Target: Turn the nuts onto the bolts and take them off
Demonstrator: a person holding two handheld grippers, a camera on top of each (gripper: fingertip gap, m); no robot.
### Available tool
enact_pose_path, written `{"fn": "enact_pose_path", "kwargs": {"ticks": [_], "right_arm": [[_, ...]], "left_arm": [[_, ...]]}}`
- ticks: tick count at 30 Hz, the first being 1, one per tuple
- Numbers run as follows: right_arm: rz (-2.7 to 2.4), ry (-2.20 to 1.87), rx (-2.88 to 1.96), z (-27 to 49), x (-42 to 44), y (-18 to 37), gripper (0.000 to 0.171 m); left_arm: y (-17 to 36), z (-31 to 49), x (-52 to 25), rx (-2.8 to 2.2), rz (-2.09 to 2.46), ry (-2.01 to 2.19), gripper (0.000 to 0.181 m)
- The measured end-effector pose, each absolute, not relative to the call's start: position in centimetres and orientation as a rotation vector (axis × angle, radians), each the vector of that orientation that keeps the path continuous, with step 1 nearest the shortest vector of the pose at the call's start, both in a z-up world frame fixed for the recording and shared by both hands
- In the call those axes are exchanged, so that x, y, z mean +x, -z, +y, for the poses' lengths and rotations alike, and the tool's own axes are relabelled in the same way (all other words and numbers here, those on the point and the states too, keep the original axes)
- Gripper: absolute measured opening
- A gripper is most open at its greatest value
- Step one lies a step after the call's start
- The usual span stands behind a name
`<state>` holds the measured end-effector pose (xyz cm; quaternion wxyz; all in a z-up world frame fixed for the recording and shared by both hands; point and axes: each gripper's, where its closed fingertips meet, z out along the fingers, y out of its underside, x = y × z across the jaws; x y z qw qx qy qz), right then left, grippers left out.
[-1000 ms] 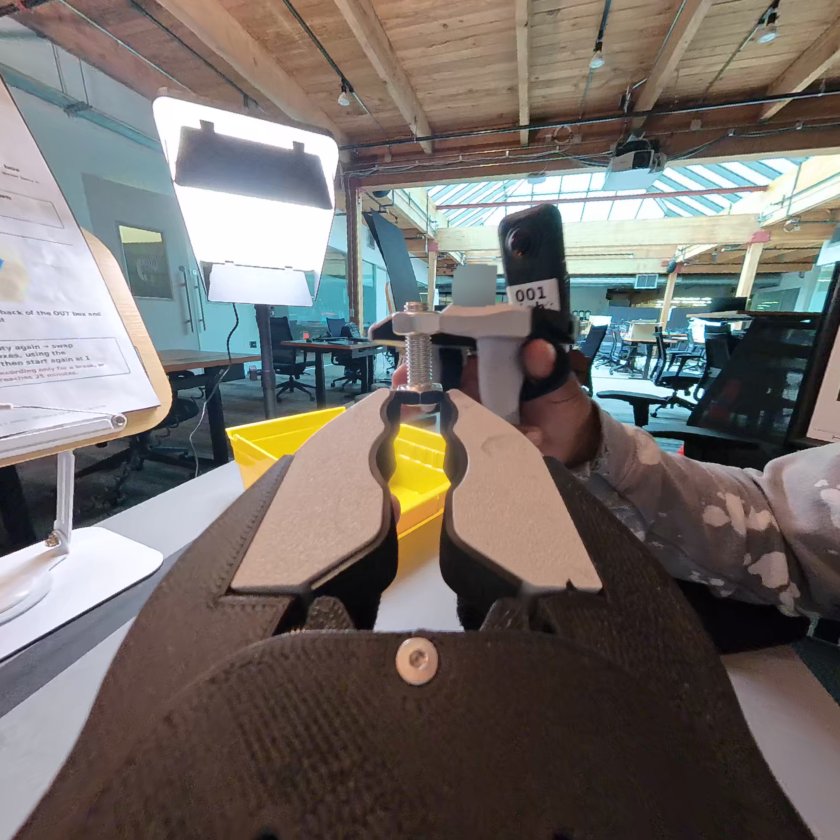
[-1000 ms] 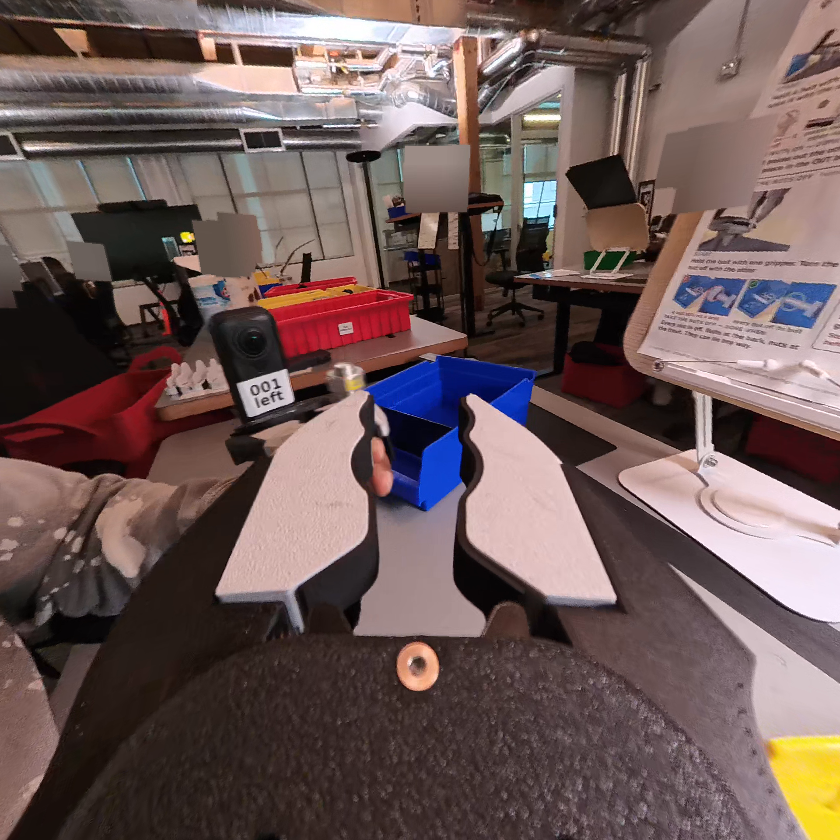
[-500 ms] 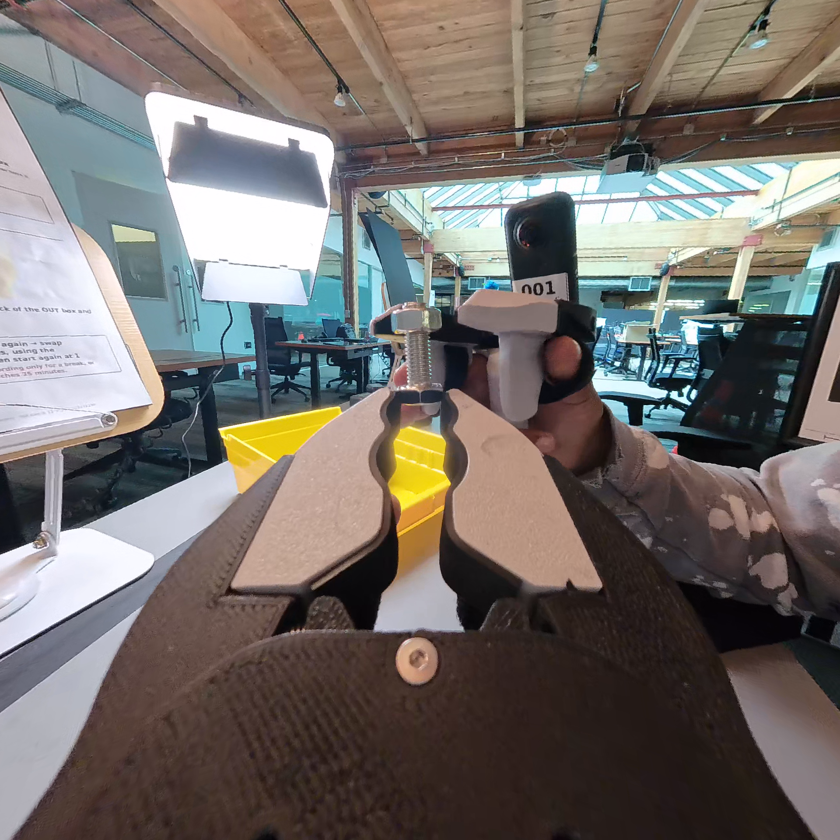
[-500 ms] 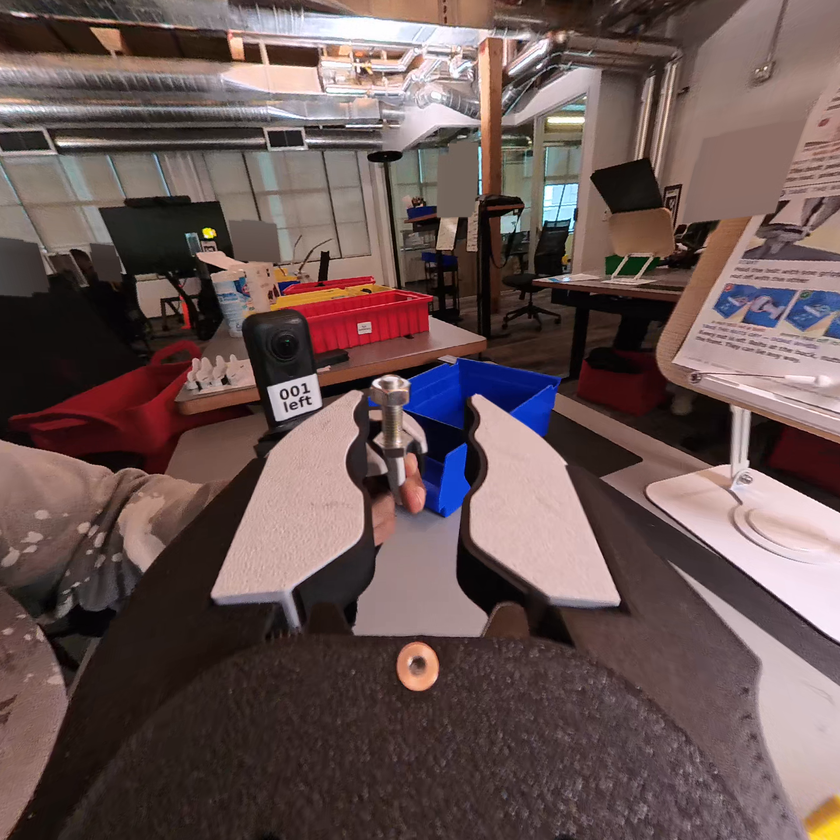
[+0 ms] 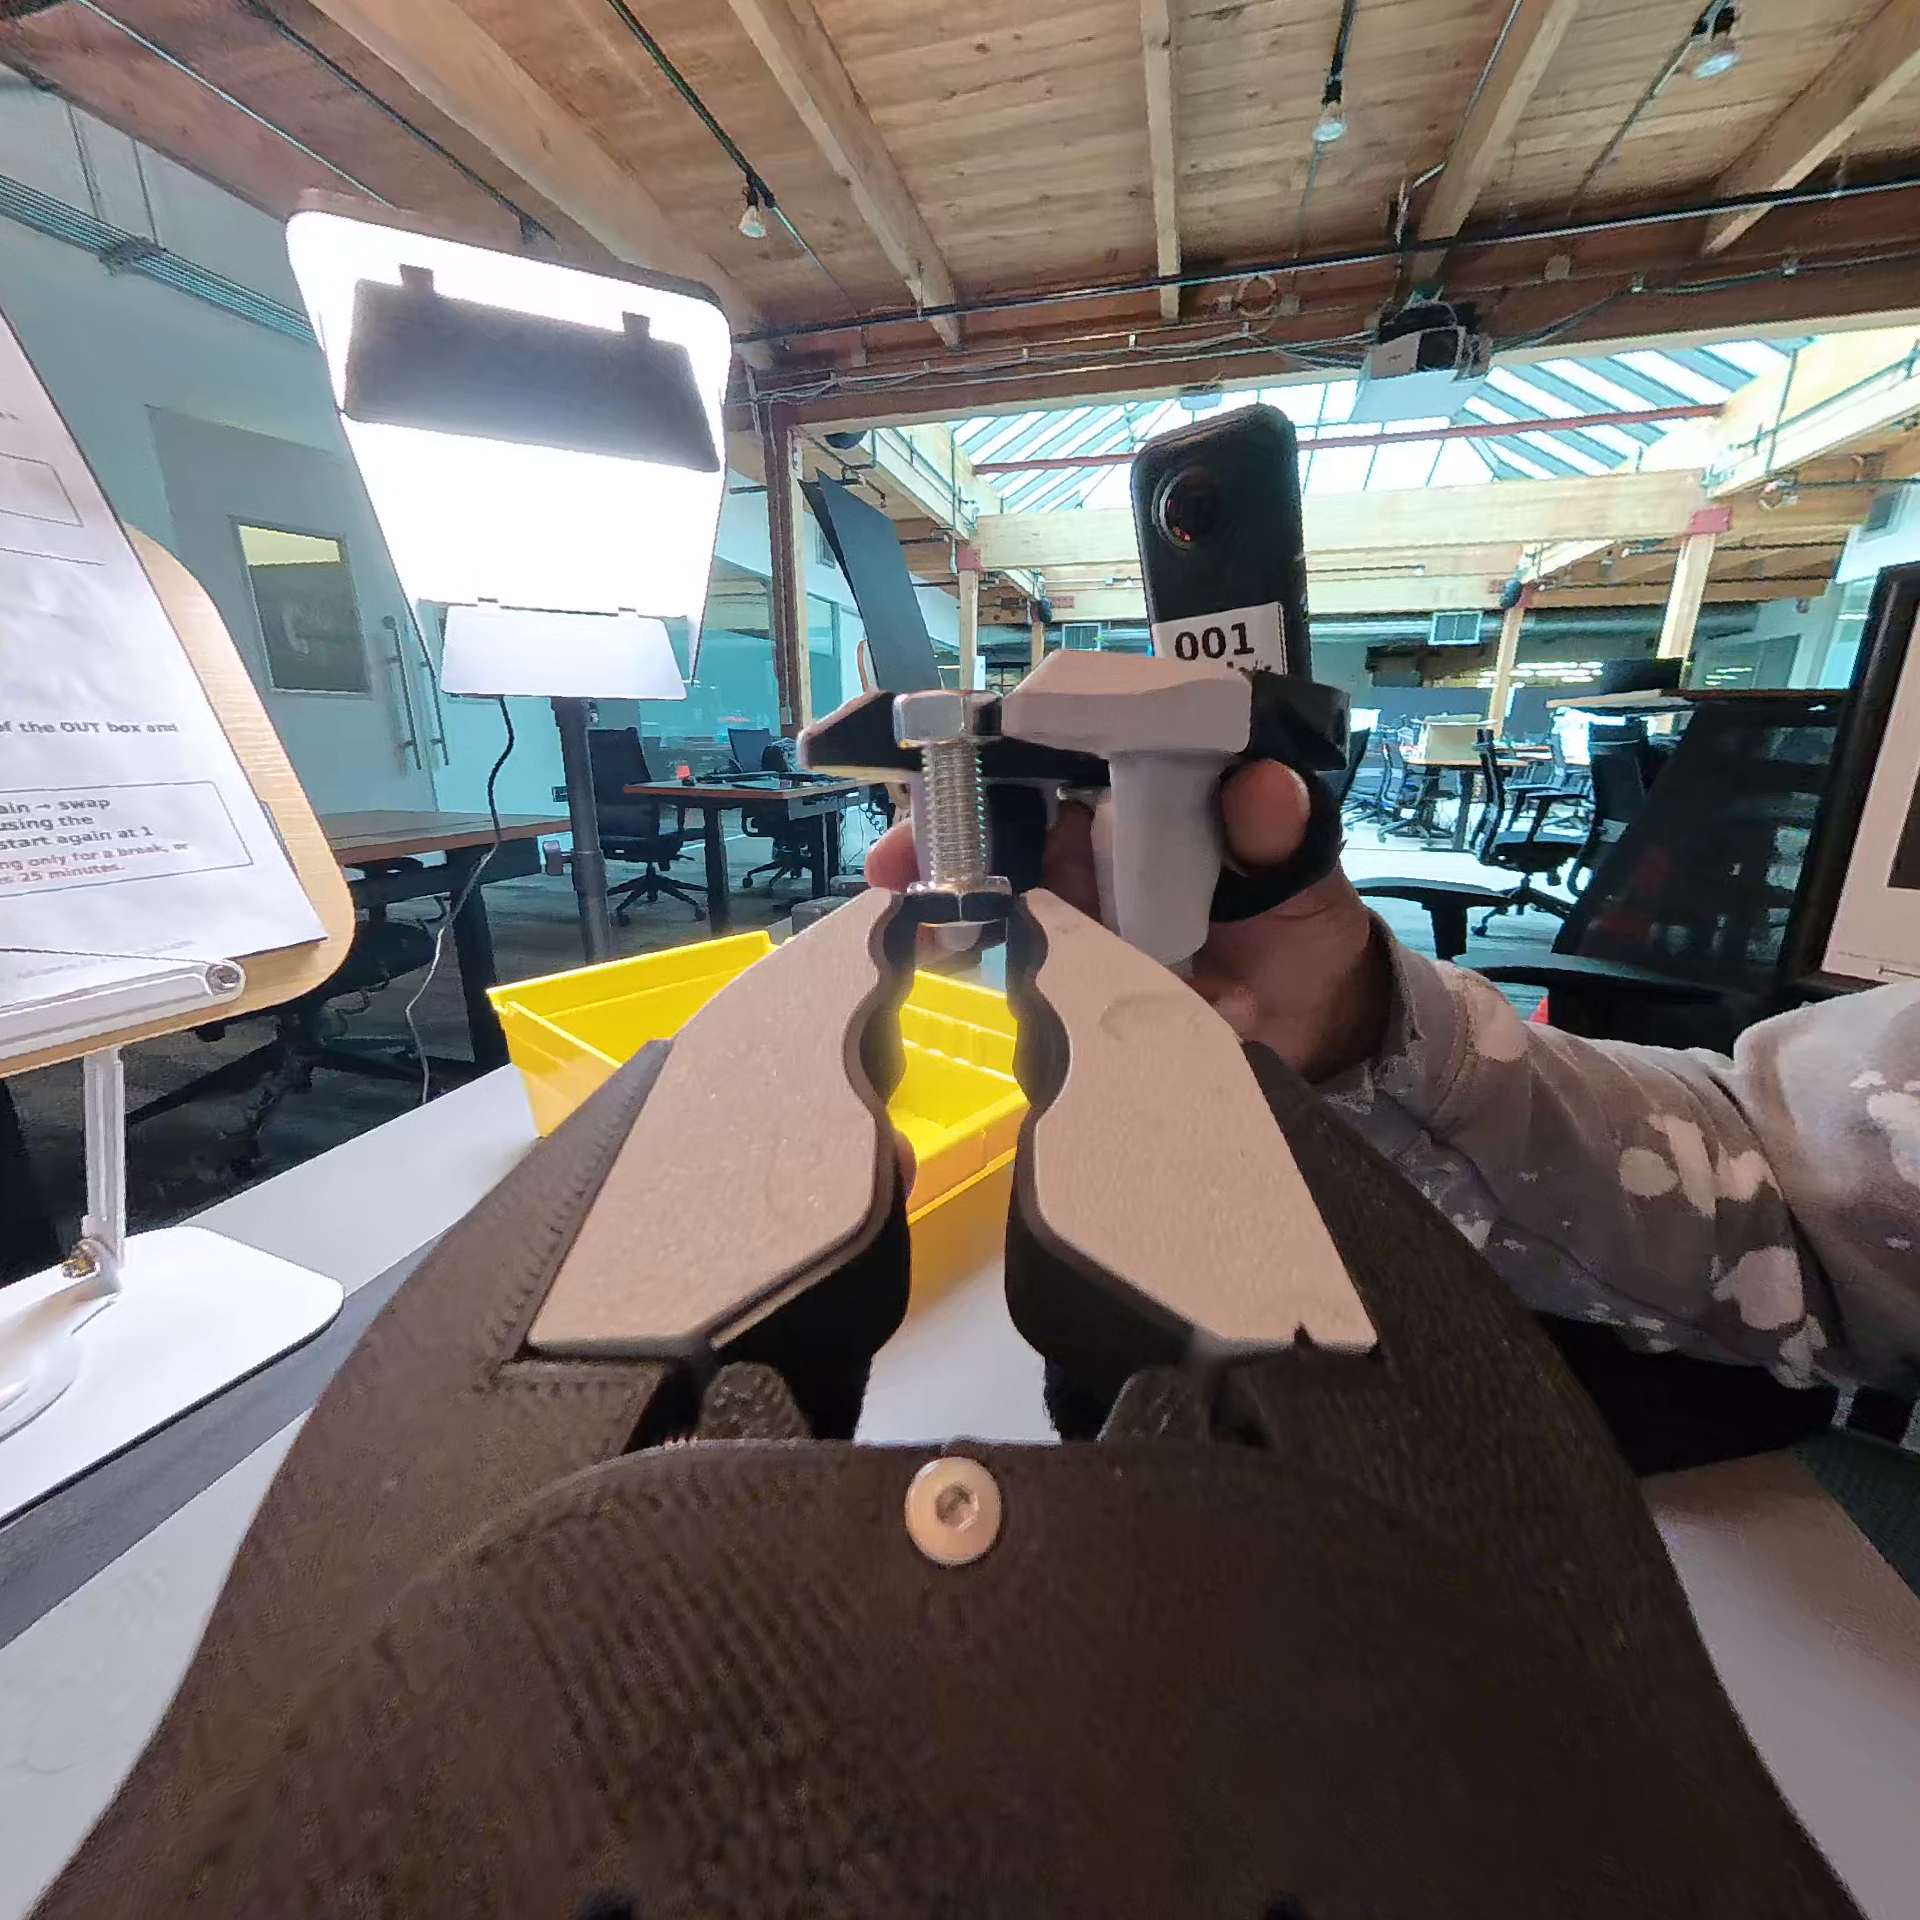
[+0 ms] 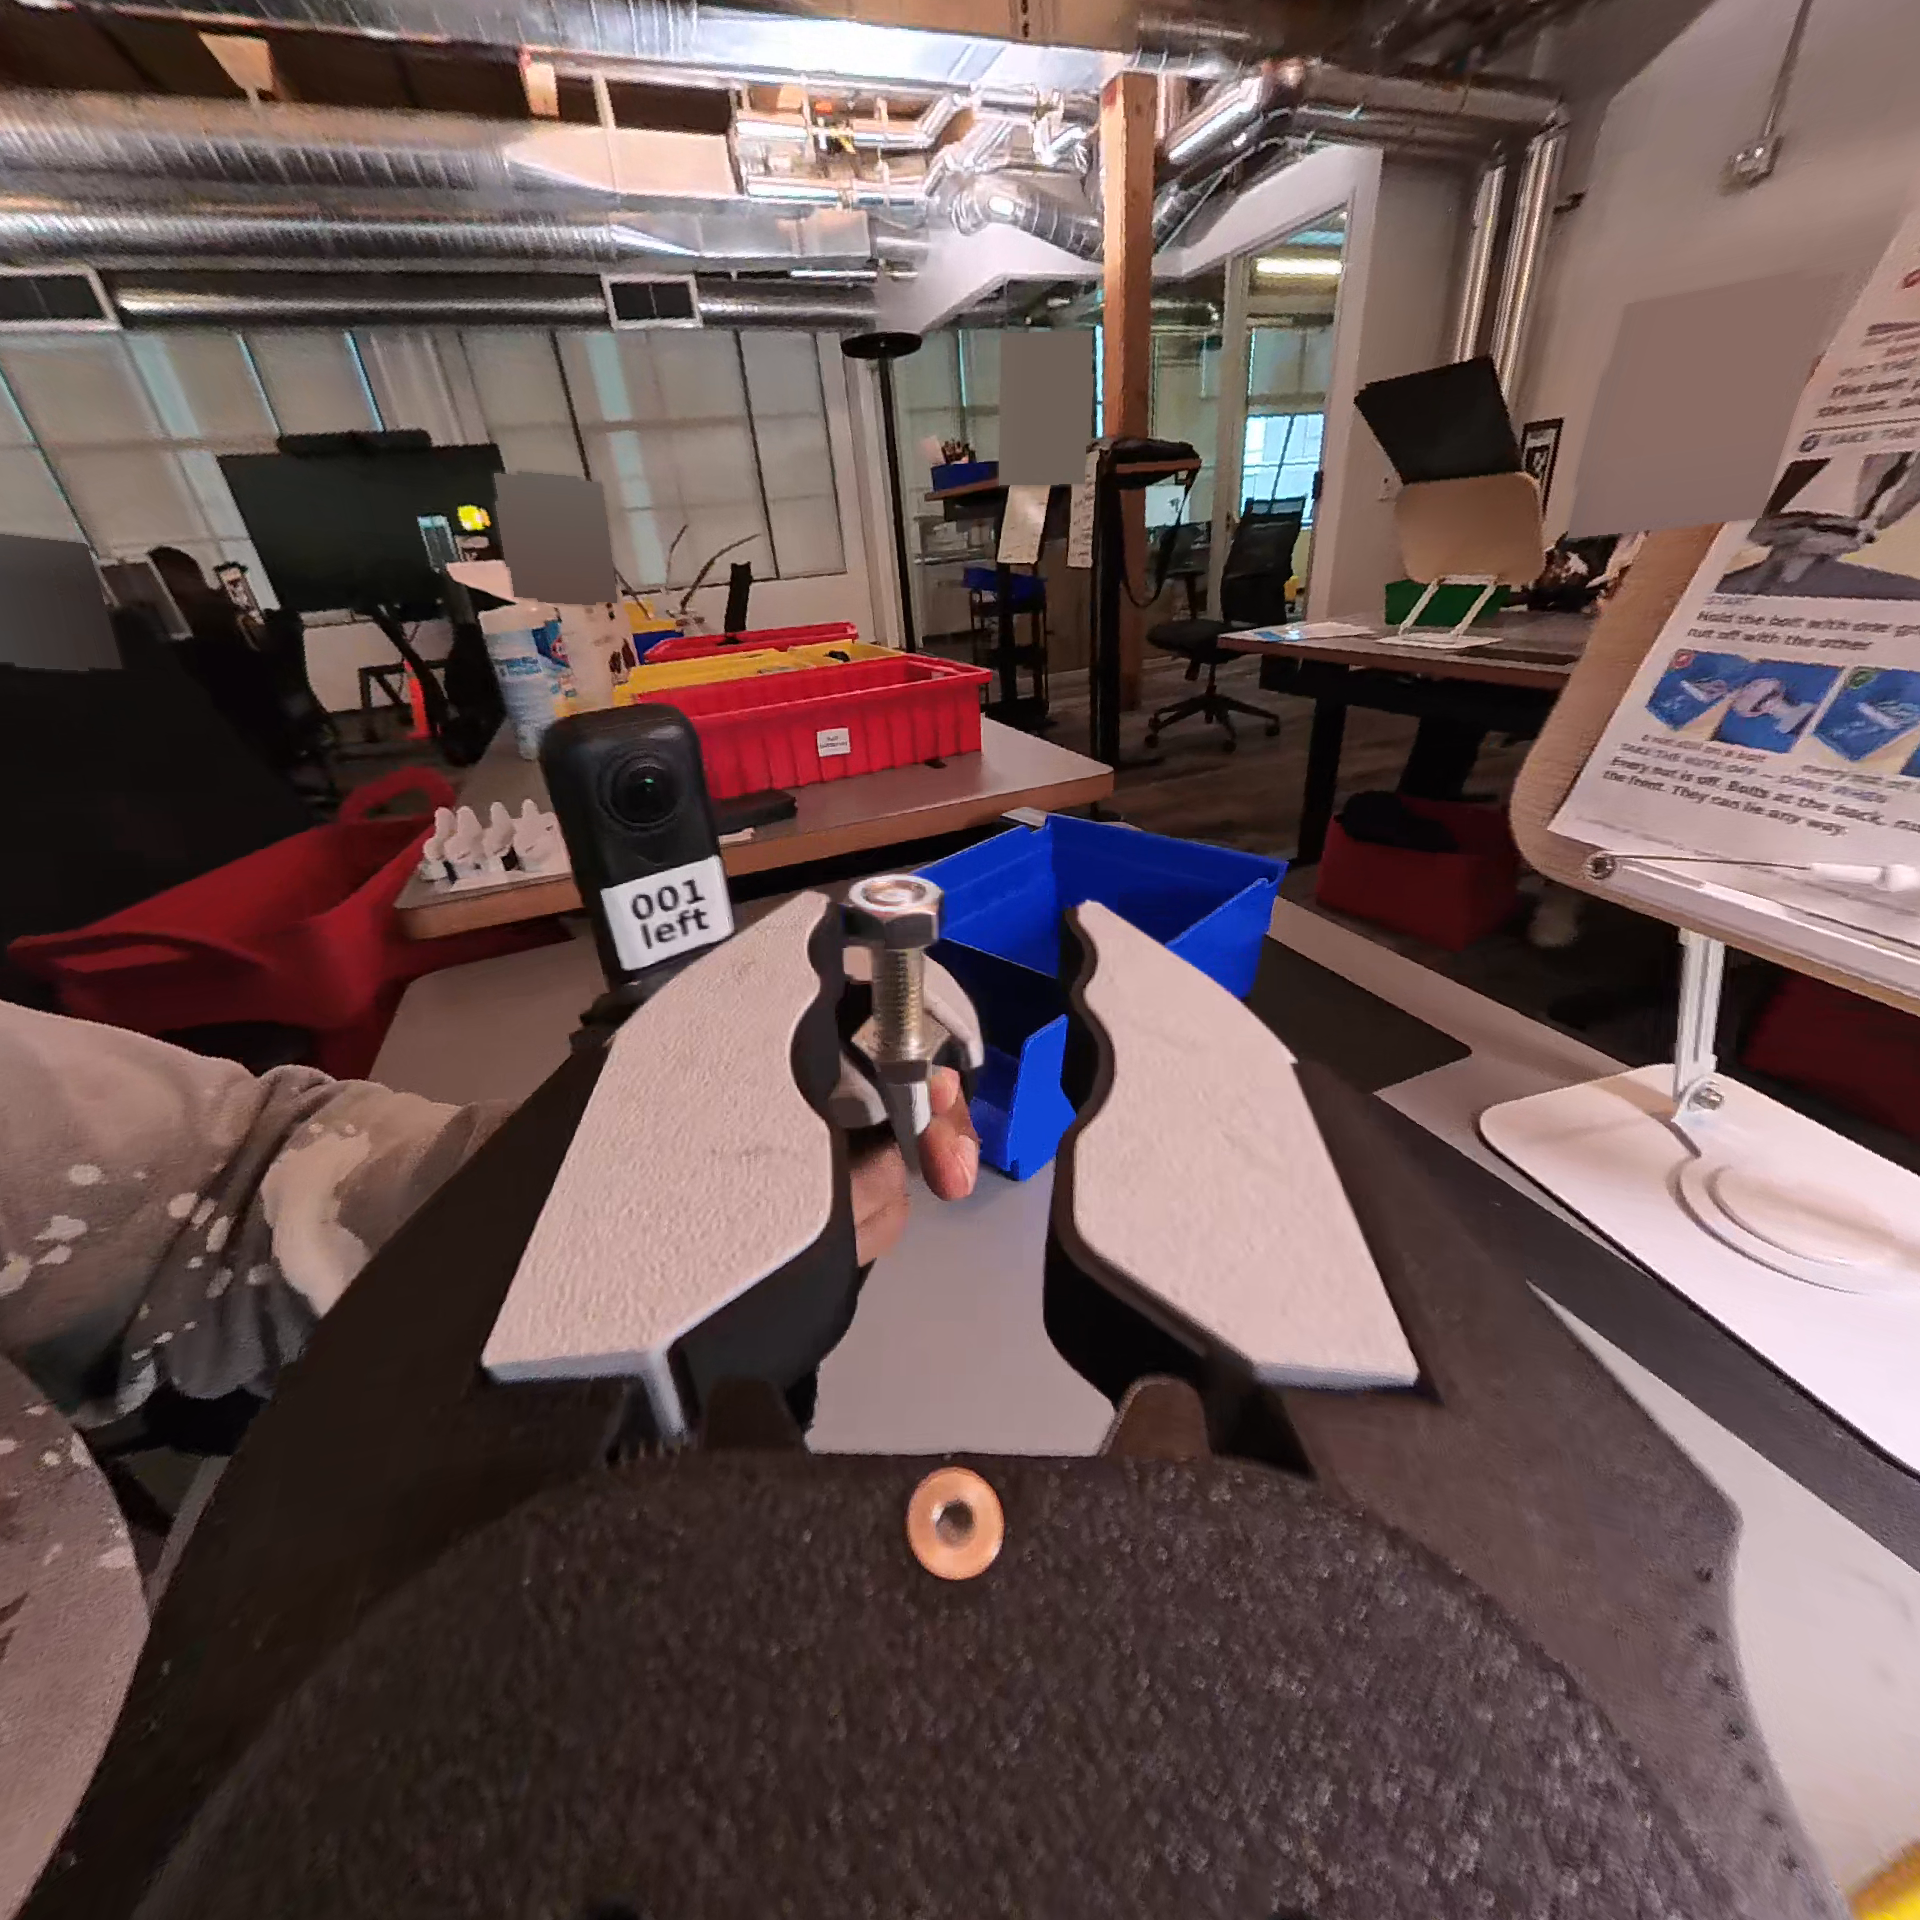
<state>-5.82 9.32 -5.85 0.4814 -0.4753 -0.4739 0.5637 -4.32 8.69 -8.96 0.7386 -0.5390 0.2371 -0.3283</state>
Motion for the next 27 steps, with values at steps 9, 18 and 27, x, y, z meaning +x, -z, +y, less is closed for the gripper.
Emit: {"fn": "enact_pose_path", "kwargs": {"ticks": [9,18,27], "right_arm": [[-1.122,-1.384,-1.142,9.9,-5.1,5.1,0.038],[-1.050,-1.372,-1.178,11.9,-4.3,5.0,0.034],[-1.059,-1.367,-1.175,11.3,-4.8,5.1,0.024]], "left_arm": [[8.6,8.7,-5.0,-1.170,0.498,0.733,0.018],[8.0,8.4,-5.3,-1.154,0.492,0.742,0.018],[8.3,8.4,-4.9,-1.156,0.500,0.763,0.018]]}}
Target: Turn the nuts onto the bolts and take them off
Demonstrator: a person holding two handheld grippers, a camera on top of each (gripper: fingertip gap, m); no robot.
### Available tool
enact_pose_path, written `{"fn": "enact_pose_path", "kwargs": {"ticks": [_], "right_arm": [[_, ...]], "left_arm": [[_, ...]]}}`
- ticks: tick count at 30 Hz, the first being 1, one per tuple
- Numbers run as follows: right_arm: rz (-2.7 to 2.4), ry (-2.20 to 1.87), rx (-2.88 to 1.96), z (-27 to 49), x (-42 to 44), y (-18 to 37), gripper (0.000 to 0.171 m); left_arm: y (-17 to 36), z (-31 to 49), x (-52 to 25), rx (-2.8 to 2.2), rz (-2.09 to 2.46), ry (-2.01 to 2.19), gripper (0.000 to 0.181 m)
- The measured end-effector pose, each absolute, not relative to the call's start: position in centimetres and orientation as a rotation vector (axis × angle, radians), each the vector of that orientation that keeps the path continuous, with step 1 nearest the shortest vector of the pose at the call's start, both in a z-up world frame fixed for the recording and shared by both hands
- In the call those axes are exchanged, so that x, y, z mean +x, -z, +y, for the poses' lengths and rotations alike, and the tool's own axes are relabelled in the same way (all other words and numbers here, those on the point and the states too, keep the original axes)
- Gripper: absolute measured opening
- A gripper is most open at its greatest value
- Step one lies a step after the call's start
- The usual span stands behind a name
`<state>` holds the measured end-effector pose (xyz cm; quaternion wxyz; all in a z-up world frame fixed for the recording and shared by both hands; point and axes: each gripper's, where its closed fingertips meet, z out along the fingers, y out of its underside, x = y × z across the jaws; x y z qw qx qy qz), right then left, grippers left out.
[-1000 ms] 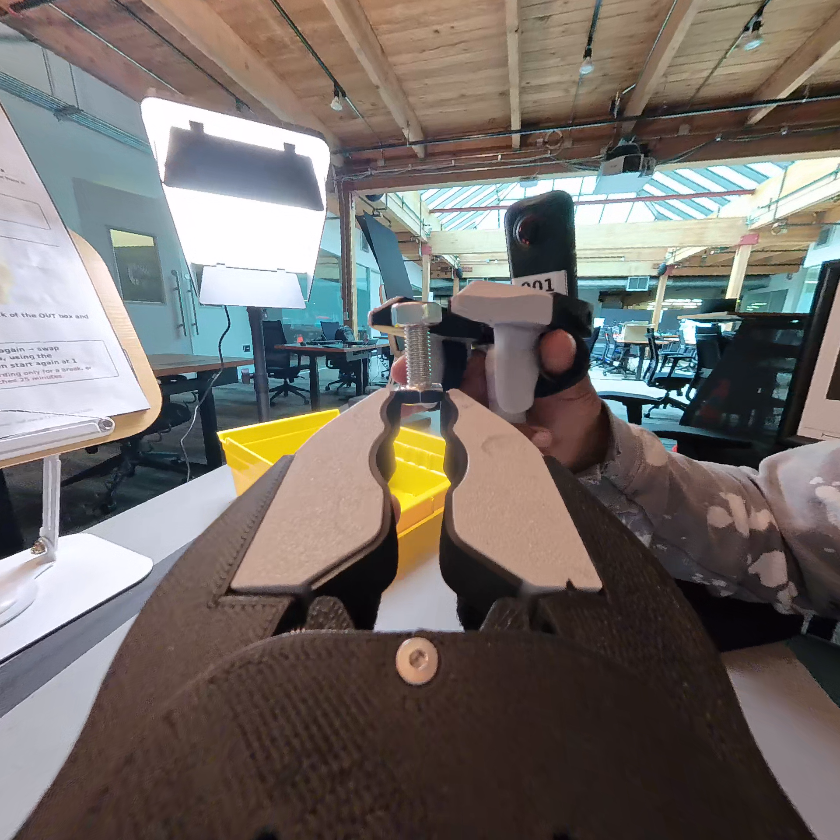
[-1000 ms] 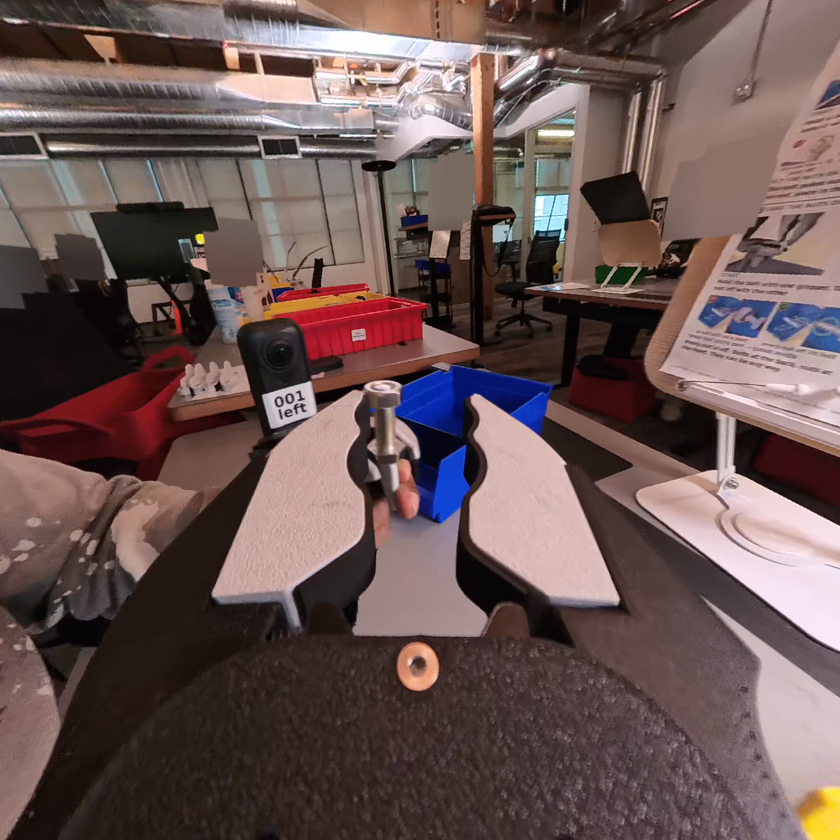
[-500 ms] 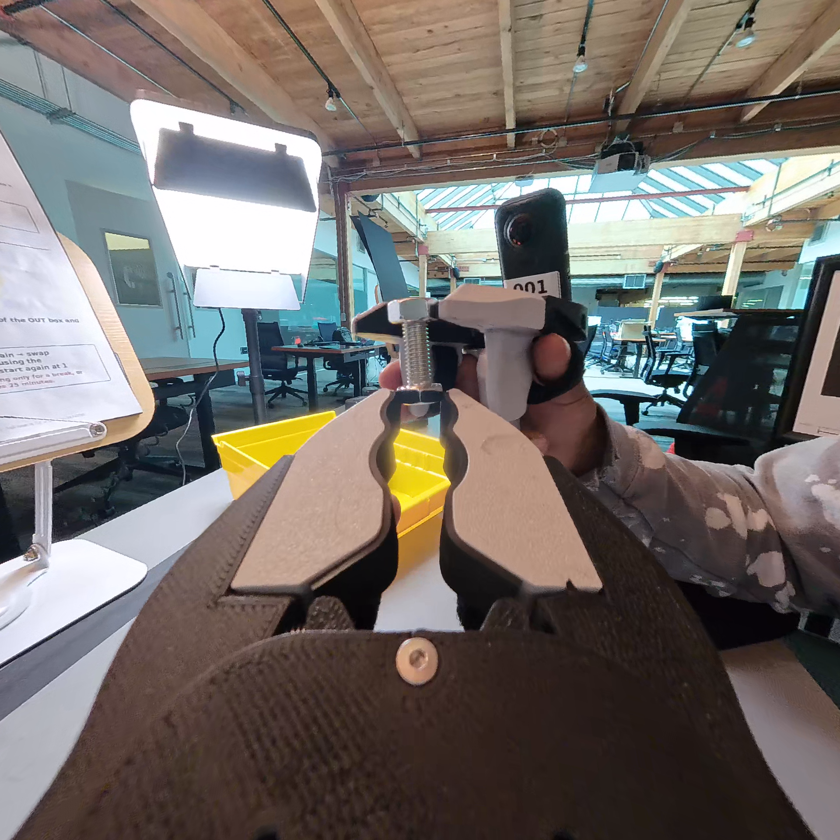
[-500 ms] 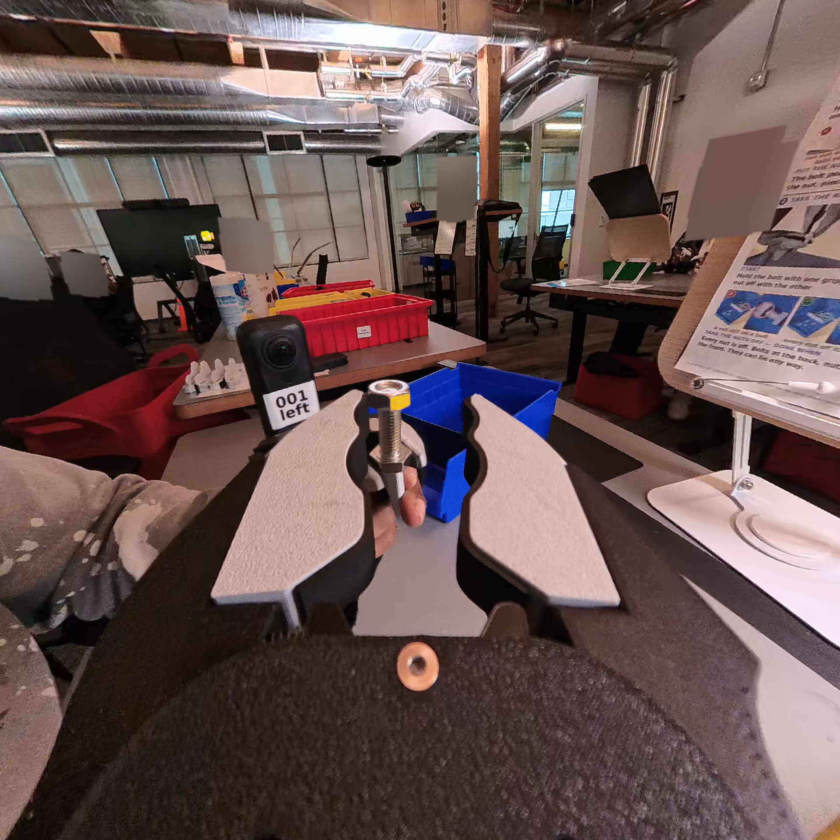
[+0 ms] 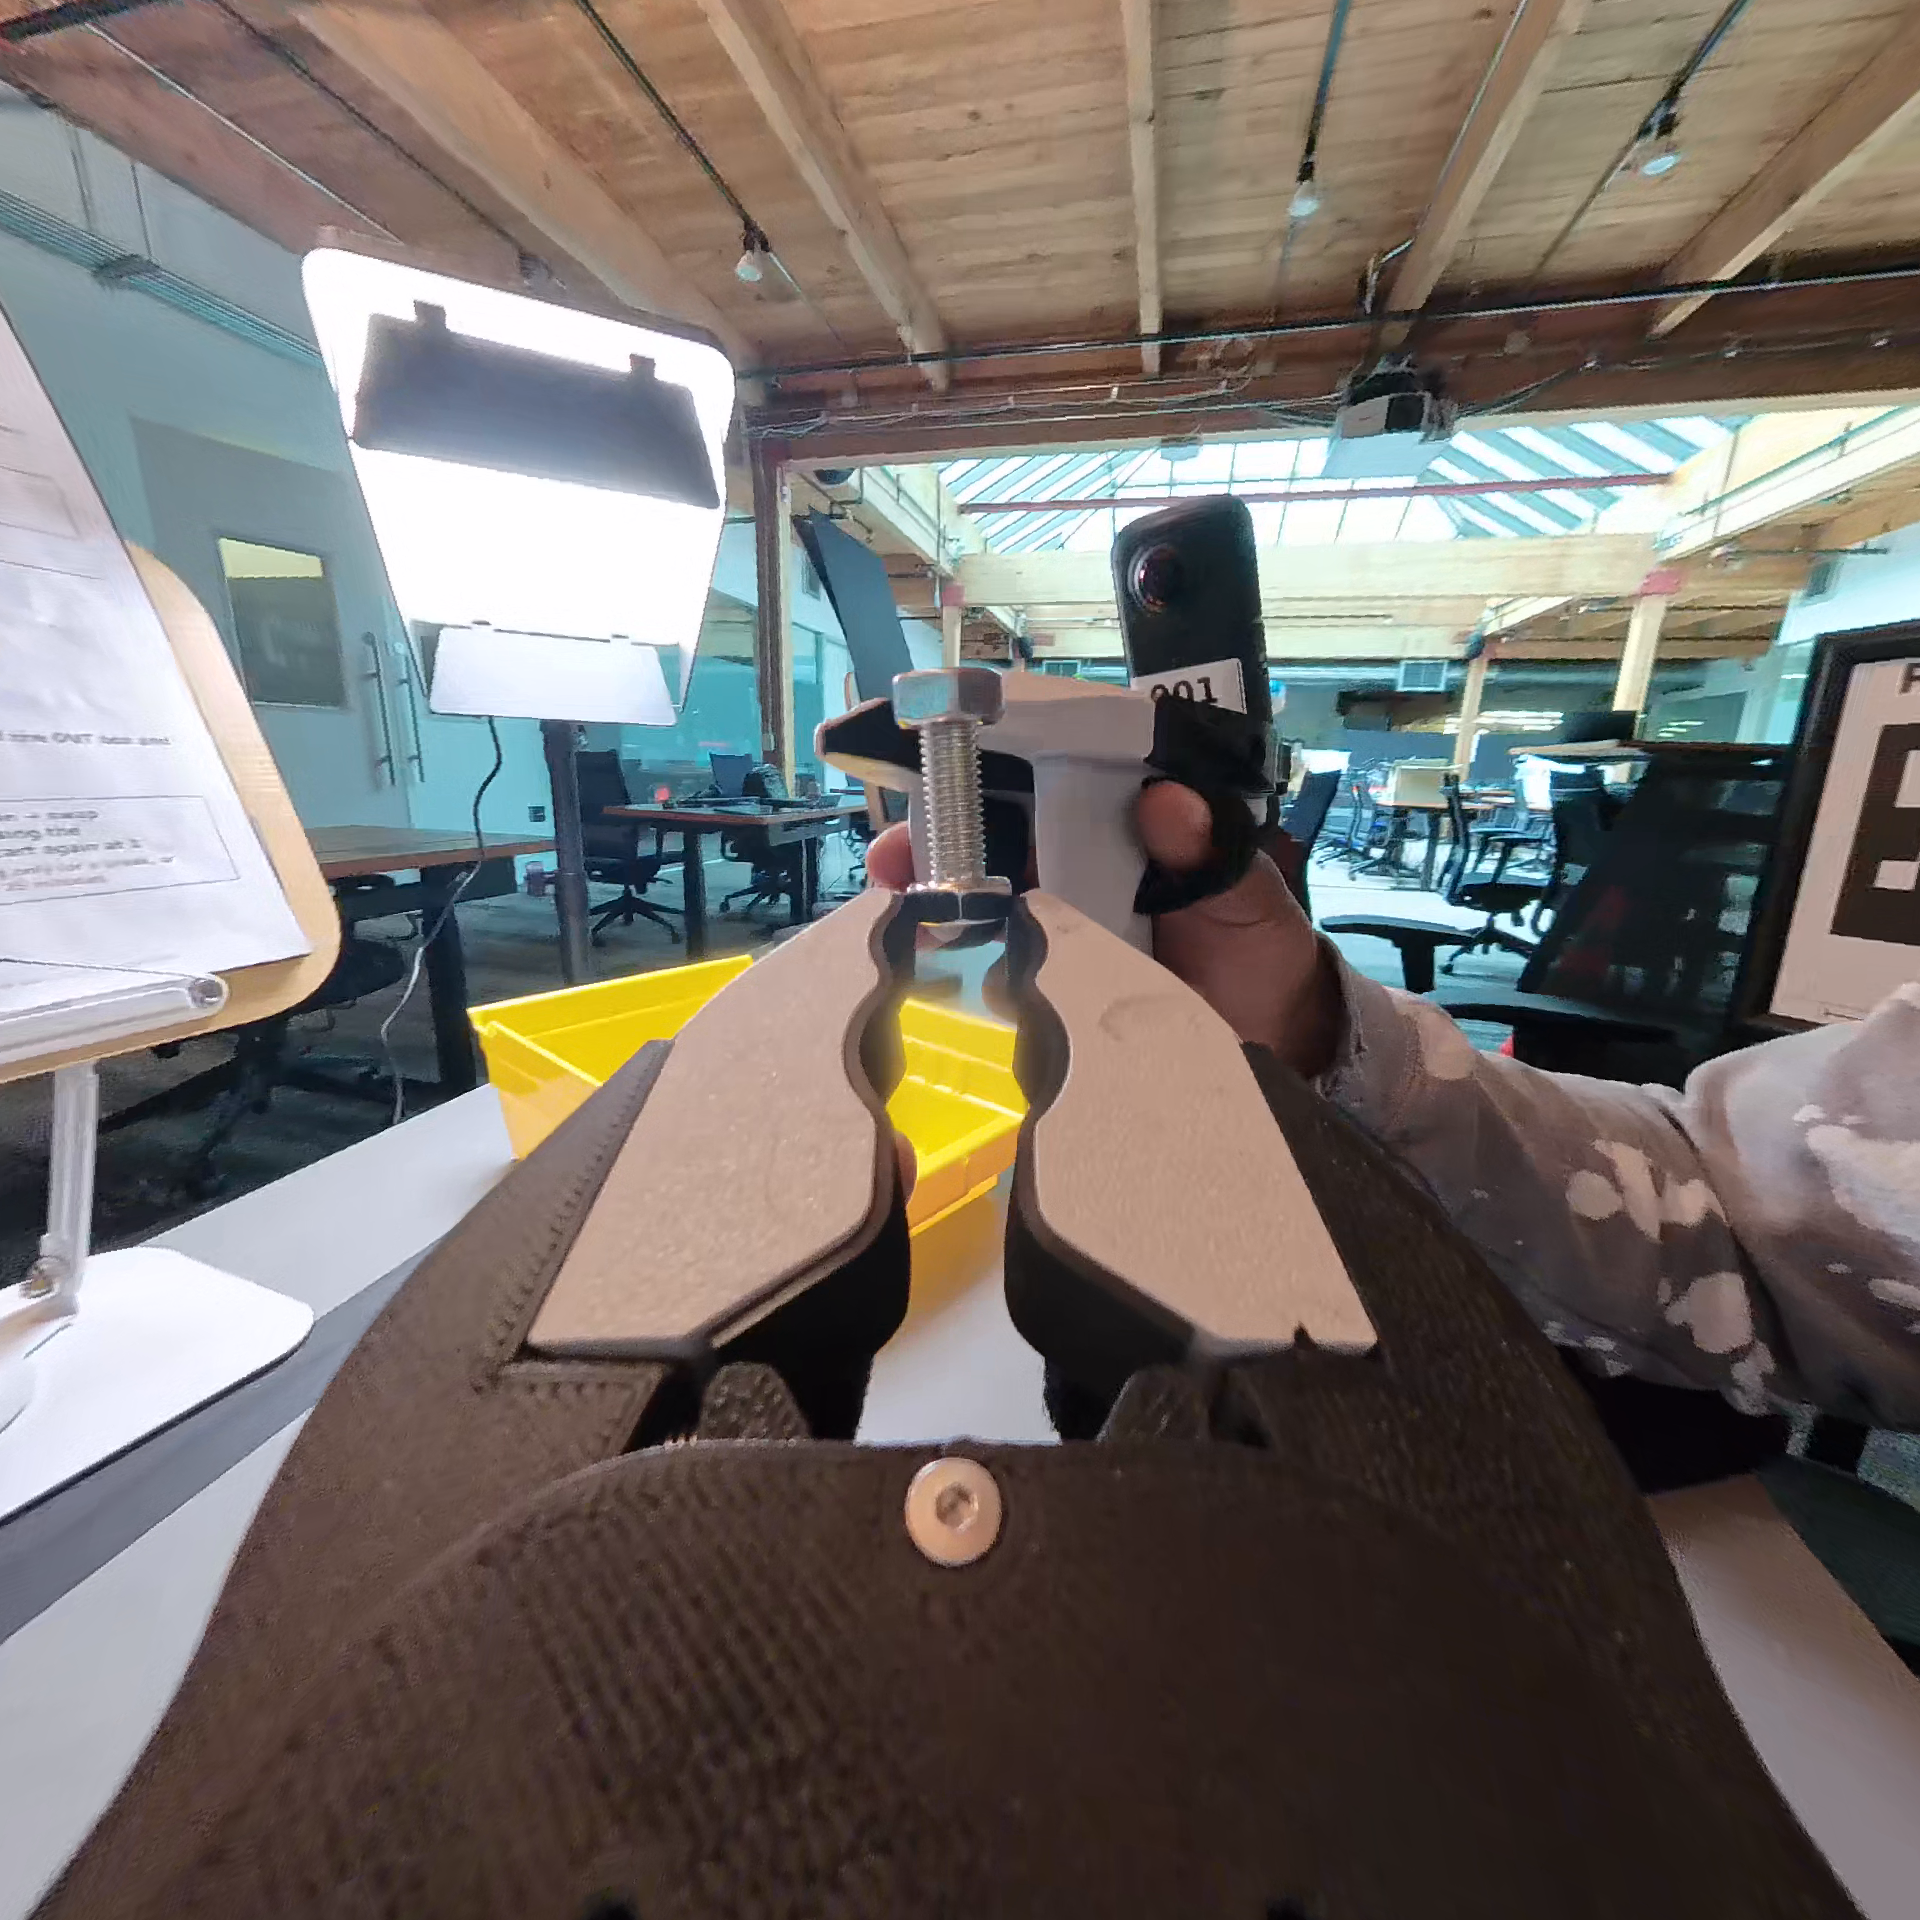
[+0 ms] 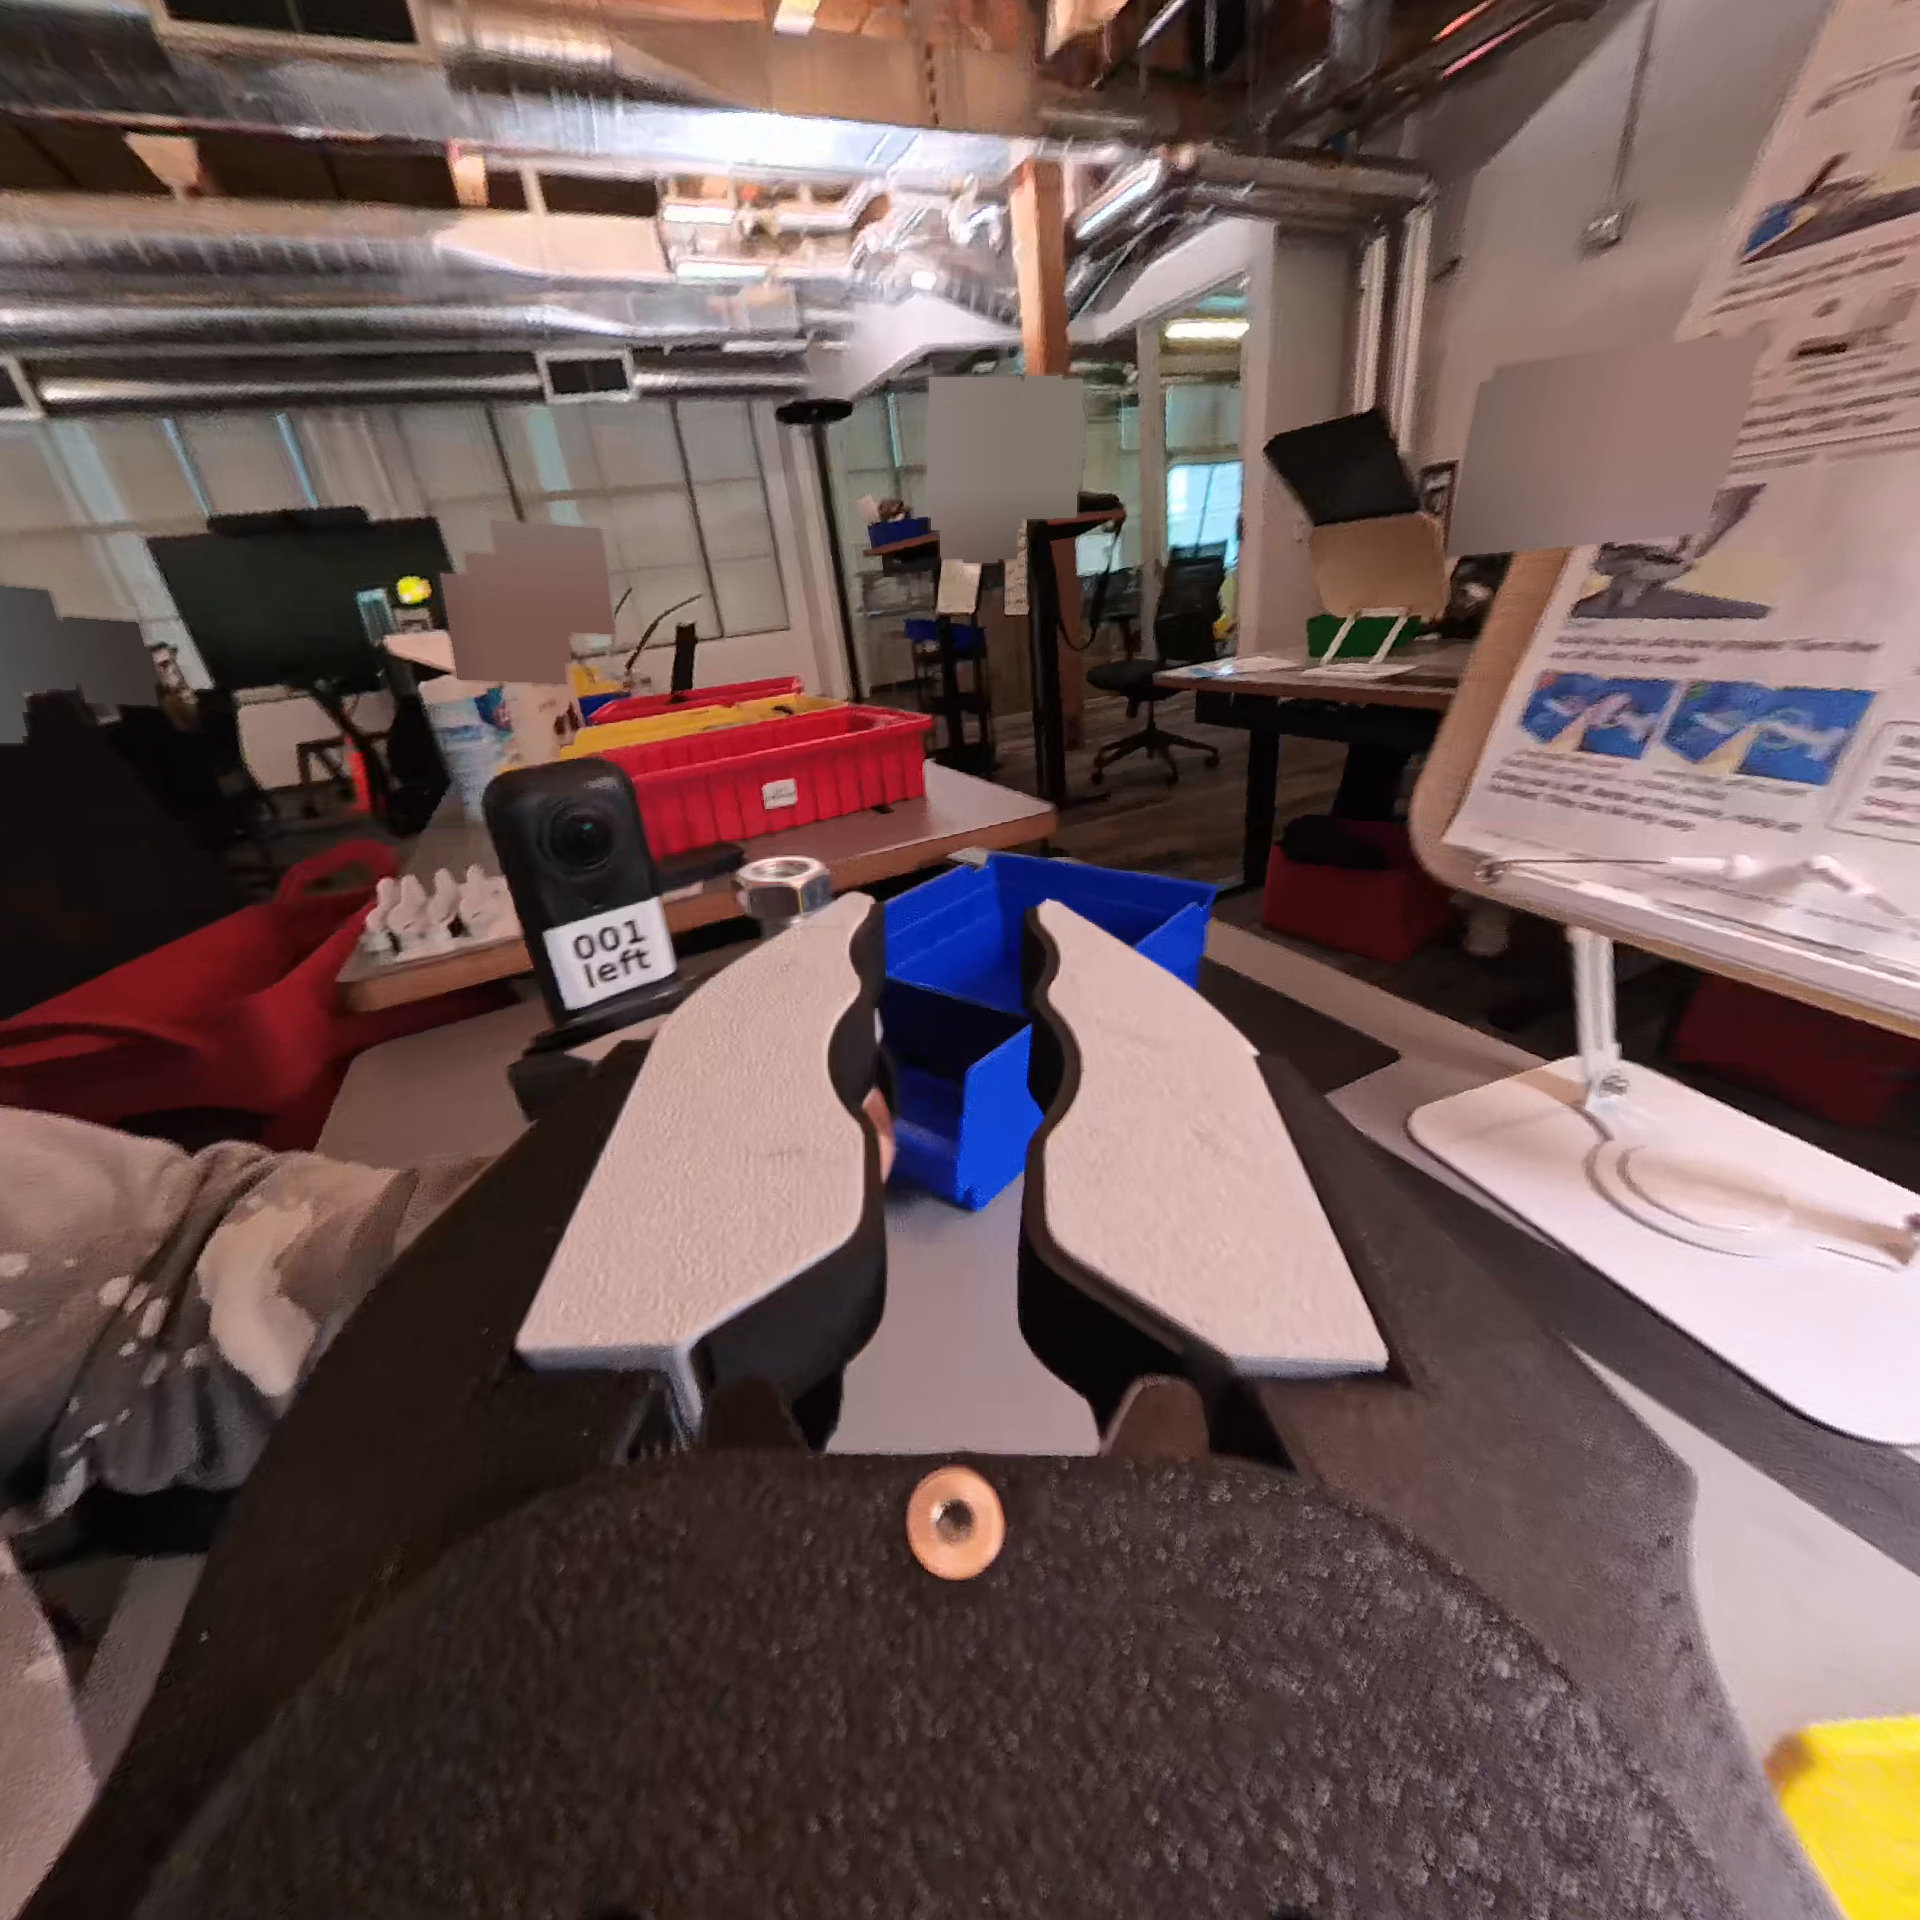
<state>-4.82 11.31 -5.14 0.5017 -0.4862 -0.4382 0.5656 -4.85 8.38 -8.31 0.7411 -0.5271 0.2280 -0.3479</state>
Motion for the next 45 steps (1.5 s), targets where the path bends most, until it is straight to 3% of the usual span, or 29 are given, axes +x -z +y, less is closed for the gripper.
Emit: {"fn": "enact_pose_path", "kwargs": {"ticks": [10,12,19,22,24,31,35,36,37,45], "right_arm": [[-1.122,-1.384,-1.133,9.7,-5.3,5.2,0.038],[-1.051,-1.356,-1.159,11.4,-4.5,4.9,0.023],[-1.137,-1.373,-1.111,9.2,-5.1,4.8,0.037],[-1.131,-1.370,-1.130,9.5,-5.4,5.1,0.038],[-1.059,-1.353,-1.161,11.1,-4.7,4.9,0.023],[-1.121,-1.385,-1.127,9.4,-5.2,4.9,0.036],[-1.116,-1.408,-1.145,9.6,-5.3,5.1,0.037],[-1.081,-1.396,-1.166,10.4,-5.1,4.9,0.026],[-1.048,-1.382,-1.166,11.1,-4.7,4.7,0.024],[-1.133,-1.419,-1.107,8.5,-5.4,4.6,0.036]], "left_arm": [[8.7,8.6,-4.5,-1.173,0.509,0.744,0.018],[8.2,8.3,-4.8,-1.152,0.498,0.770,0.018],[8.8,8.7,-4.6,-1.174,0.505,0.749,0.018],[8.6,8.5,-4.4,-1.171,0.505,0.755,0.018],[8.2,8.4,-4.9,-1.152,0.493,0.773,0.018],[8.7,8.6,-4.6,-1.174,0.502,0.747,0.018],[8.5,8.4,-4.6,-1.158,0.497,0.765,0.018],[8.2,8.2,-4.8,-1.140,0.499,0.775,0.018],[8.1,8.2,-4.8,-1.140,0.504,0.763,0.018],[8.6,8.4,-4.5,-1.162,0.510,0.757,0.018]]}}
